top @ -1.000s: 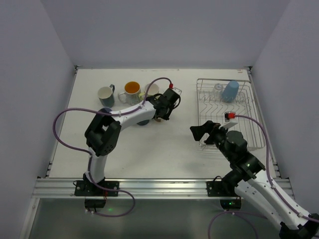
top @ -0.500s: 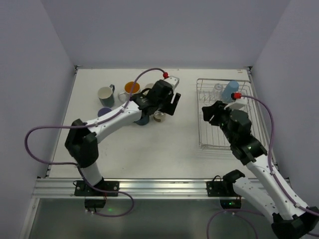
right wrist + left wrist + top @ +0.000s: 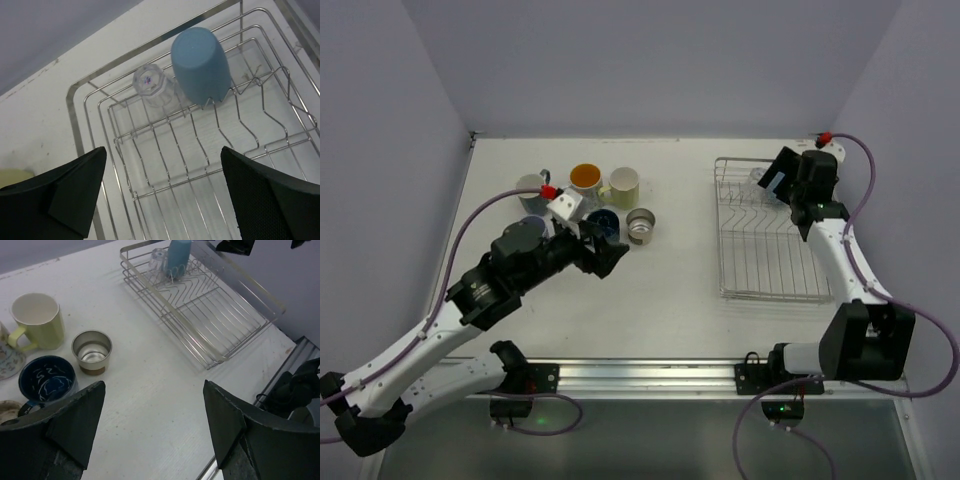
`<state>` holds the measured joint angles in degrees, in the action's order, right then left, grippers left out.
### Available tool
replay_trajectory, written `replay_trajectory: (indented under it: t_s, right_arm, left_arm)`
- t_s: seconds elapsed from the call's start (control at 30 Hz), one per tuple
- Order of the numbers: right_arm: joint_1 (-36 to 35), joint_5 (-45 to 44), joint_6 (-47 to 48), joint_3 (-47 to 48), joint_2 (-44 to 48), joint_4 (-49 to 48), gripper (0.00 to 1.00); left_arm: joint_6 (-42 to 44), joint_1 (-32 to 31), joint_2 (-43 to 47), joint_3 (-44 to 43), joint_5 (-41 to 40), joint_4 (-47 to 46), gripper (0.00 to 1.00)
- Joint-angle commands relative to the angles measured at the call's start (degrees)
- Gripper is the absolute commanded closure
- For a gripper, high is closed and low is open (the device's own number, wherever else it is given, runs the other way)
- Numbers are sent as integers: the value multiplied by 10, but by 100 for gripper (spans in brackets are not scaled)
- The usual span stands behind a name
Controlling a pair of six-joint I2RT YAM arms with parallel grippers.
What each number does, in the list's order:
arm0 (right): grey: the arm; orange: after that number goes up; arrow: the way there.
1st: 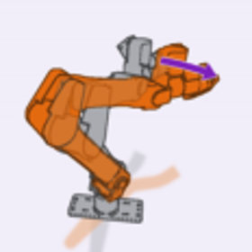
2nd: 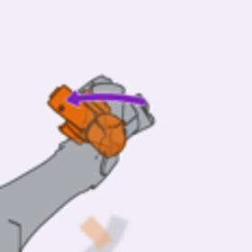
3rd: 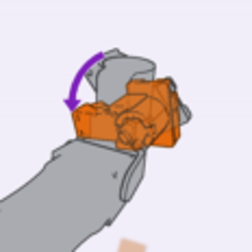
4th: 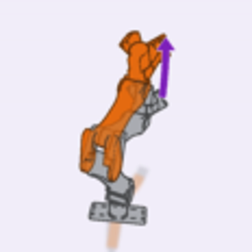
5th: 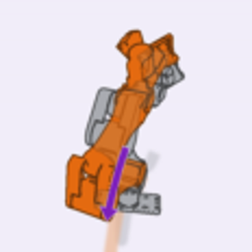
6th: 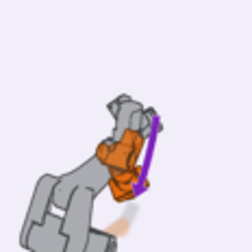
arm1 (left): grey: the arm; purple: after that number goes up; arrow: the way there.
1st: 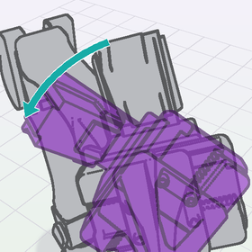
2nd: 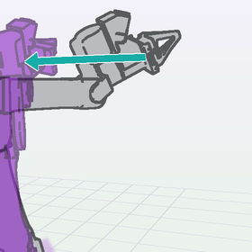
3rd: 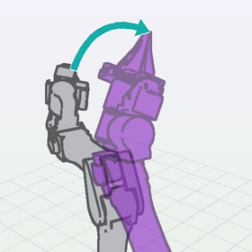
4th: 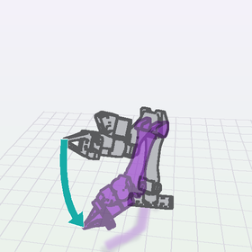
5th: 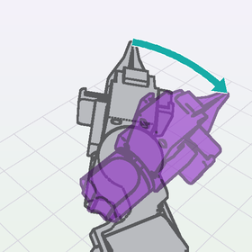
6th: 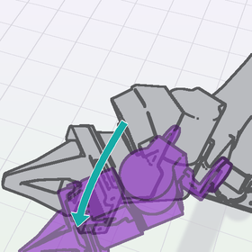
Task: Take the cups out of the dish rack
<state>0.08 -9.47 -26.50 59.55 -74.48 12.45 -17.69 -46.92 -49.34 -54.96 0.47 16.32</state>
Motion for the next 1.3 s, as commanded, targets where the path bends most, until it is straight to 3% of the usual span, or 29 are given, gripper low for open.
replay_trajectory:
  t_s: [0.0,0.17,0.33,0.6,0.83,1.0,1.07,1.27]
  right_arm:
    - [36,-5,10,79,-60,-23,1]
    - [56,-10,14,173,-175,9,1]
    - [59,-33,33,244,-268,33,1]
    - [59,-53,50,315,-345,79,6]
    - [59,-70,71,337,-379,91,21]
    - [59,-75,76,341,-386,99,46]
    - [59,-88,76,338,-372,94,53]
    - [57,-85,70,296,-255,32,60]
  left_arm:
    - [44,0,54,59,-42,49,16]
    - [64,0,84,117,-102,41,14]
    - [59,27,37,110,-39,50,14]
    - [57,43,63,120,-16,37,14]
    - [57,54,60,120,-7,34,14]
    - [57,60,58,120,6,33,14]
    - [57,63,57,120,8,33,14]
    - [57,72,49,120,11,31,13]
